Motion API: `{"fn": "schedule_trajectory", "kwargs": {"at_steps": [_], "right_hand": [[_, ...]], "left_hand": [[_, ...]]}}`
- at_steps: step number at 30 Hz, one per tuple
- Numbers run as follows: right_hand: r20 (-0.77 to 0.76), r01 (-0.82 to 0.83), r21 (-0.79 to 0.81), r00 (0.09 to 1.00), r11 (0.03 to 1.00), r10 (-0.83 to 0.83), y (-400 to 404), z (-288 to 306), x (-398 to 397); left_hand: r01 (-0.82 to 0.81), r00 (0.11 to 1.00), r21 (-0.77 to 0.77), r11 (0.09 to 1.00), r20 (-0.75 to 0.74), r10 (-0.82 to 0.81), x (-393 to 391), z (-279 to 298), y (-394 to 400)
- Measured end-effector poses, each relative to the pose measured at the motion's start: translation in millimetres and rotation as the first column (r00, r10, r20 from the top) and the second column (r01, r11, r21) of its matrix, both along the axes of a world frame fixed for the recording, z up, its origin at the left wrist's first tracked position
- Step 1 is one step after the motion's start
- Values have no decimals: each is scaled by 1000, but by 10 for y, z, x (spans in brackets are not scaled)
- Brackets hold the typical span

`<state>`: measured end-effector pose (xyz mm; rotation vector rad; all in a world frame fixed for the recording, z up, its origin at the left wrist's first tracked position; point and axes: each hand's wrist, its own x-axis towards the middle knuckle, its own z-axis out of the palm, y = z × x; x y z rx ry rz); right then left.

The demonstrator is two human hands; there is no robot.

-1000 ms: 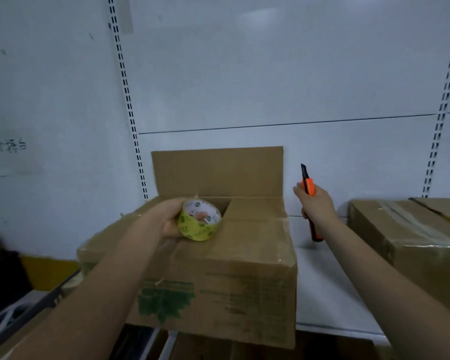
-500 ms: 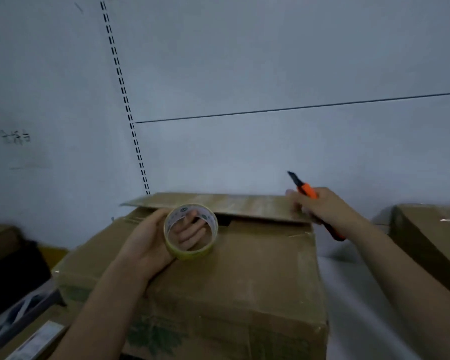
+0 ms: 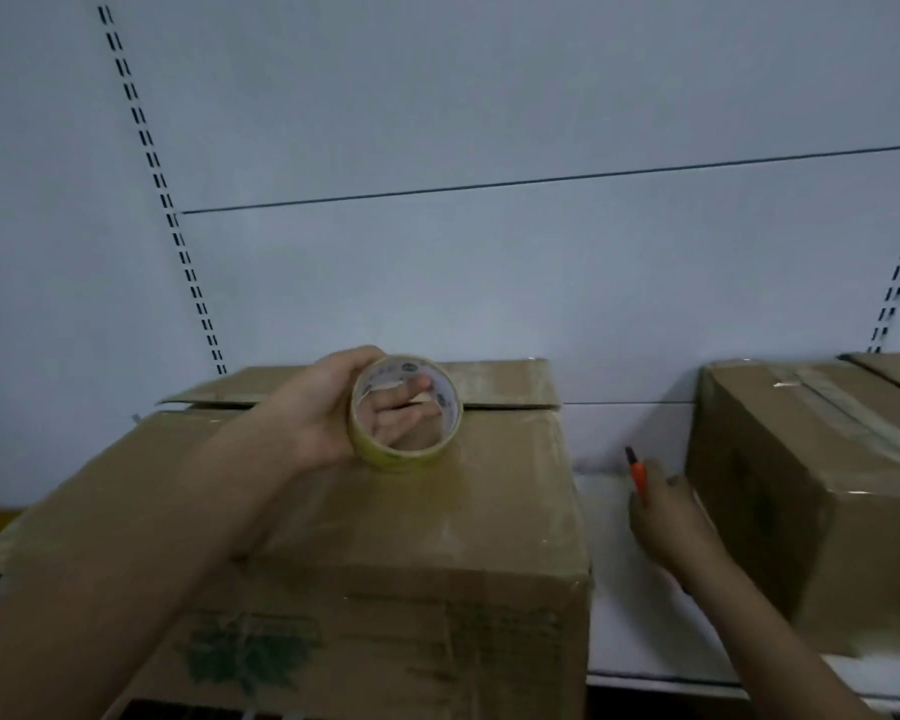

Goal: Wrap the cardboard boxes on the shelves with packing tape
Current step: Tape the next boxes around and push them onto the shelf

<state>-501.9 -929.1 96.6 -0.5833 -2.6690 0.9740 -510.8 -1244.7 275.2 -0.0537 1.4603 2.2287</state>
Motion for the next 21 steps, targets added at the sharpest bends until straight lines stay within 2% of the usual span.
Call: {"fn": "schedule_trajectory", "kwargs": {"at_steps": [2,4,6,8,9,10,11,12,13,14,15,17,19,21], "right_hand": [[66,12,259,997,966,-30,-26,-291,158],[91,-54,508,996,860,9,-81,-482,246],[100,-41,561,995,827,-18,-33,-593,249],[46,-10,590,999,807,-21,19,-612,219],[39,-23,579,999,815,0,26,-590,224],[22,-22,585,1000,810,12,19,-579,241],[-5,-43,558,998,829,55,-2,-545,250],[-103,-19,530,991,848,86,-9,-512,262],[-240,27,457,966,889,95,-24,-476,273],[-361,50,316,930,948,72,-41,-391,296],[-453,35,113,891,993,20,-76,-242,322],[-534,-80,-256,842,963,-72,-201,206,360],[-581,-176,-331,812,927,-53,-357,688,332],[-500,-294,-325,860,899,101,-569,1125,240]], "left_hand": [[99,990,-38,994,-95,-102,-62,199,154],[171,959,-82,982,-216,-185,-151,423,297],[182,914,-173,968,-333,-232,-284,643,413],[128,861,-384,914,-413,-295,-445,821,471],[95,830,-531,842,-425,-362,-526,874,490],[71,795,-677,732,-405,-451,-592,886,511],[60,760,-801,595,-350,-547,-642,857,543],[63,730,-885,461,-274,-626,-682,786,586],[74,711,-930,360,-204,-673,-725,688,632],[91,704,-946,310,-159,-692,-756,579,678],[107,703,-946,306,-146,-696,-789,484,717],[129,672,-934,333,-164,-722,-855,396,765],[153,600,-936,317,-167,-782,-895,407,789],[178,532,-943,281,-148,-834,-905,431,804]]}}
